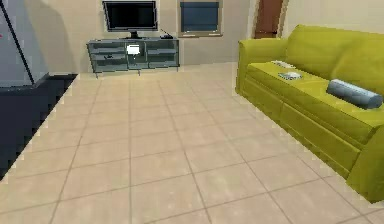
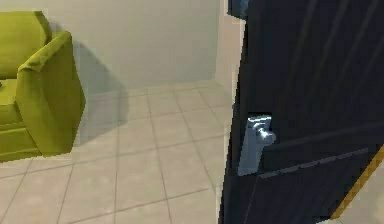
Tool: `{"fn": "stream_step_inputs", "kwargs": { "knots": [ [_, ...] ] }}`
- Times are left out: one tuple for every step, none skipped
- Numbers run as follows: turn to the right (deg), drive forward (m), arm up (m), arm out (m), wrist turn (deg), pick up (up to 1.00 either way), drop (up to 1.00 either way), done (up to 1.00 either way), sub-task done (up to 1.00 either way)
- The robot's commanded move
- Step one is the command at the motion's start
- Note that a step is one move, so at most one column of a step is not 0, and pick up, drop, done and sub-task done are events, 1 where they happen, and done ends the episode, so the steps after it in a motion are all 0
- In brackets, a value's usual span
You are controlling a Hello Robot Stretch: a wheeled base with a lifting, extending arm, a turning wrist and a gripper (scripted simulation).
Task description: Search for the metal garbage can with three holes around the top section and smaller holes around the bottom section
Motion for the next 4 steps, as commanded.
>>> {"fn": "stream_step_inputs", "kwargs": {
  "knots": [
    [24.0,0.0,0.0,0.0,0.0,0.0,0.0,0.0,0.0],
    [0.0,0.35,0.0,0.0,0.0,0.0,0.0,0.0,0.0],
    [45.0,0.0,0.0,0.0,0.0,0.0,0.0,0.0,0.0],
    [15.0,0.0,0.0,0.0,0.0,0.0,0.0,0.0,0.0]
  ]
}}
